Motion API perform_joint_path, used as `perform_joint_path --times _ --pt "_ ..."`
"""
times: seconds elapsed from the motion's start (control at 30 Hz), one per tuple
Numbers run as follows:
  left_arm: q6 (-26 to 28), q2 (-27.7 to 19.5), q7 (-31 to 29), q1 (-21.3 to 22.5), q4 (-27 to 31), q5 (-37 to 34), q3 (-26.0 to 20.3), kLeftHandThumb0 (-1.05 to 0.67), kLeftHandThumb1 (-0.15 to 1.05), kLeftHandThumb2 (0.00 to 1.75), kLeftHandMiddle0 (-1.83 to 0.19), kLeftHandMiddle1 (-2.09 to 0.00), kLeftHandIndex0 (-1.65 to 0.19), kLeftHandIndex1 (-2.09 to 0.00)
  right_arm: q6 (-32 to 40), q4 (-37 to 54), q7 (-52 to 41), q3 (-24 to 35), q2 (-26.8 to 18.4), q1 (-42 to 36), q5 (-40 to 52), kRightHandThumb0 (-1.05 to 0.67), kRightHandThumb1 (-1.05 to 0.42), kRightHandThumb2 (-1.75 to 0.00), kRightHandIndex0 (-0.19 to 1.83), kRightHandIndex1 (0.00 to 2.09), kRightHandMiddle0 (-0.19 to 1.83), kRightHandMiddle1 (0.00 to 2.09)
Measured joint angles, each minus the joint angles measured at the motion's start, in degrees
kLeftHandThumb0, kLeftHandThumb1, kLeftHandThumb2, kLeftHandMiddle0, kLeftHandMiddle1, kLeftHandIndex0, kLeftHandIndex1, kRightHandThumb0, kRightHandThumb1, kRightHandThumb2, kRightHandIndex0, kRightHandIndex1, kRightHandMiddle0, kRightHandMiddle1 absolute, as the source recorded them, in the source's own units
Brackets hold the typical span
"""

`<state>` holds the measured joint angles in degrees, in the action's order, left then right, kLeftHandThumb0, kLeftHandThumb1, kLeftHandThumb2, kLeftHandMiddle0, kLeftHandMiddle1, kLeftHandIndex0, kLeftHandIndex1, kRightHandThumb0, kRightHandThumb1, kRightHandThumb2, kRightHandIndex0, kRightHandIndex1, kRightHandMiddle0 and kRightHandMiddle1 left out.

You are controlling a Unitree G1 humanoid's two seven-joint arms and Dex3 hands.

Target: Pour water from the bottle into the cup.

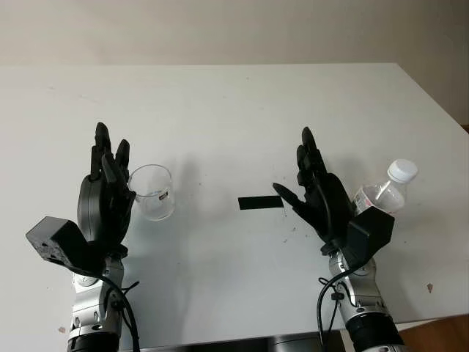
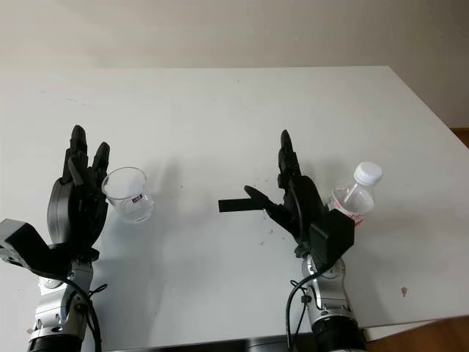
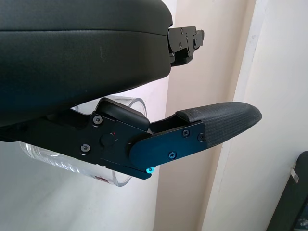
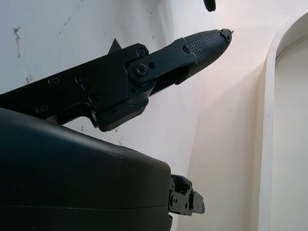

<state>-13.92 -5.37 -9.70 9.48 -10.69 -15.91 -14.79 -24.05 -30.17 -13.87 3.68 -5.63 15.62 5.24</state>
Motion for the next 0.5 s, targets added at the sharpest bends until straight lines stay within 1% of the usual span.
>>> perform_joint_path --times 0.3,0.37,0.5 --pt "0.0 0.0 -0.1 0.5 -0.8 0.0 0.0 -0.87 1.05 0.72 0.19 -0.37 0.11 0.00 -0.4 -0.6 0.3 0.0 0.0 0.4 -0.1 -0.85 -0.96 -0.05 -0.19 0.00 -0.19 0.01" --pt "0.0 0.0 -0.1 0.6 -1.2 0.0 0.0 -0.88 1.05 0.71 0.19 -0.39 0.10 0.00 -0.4 -0.7 0.5 -0.1 0.0 0.5 -0.4 -0.86 -0.96 -0.06 -0.19 0.00 -0.19 0.01" --pt "0.0 0.0 0.1 0.6 -1.3 0.0 -0.2 -0.88 1.05 0.72 0.19 -0.40 0.11 0.00 -0.1 -0.2 -1.2 -0.4 -0.2 0.5 -0.1 -0.86 -0.96 -0.05 -0.19 0.00 -0.19 0.01"
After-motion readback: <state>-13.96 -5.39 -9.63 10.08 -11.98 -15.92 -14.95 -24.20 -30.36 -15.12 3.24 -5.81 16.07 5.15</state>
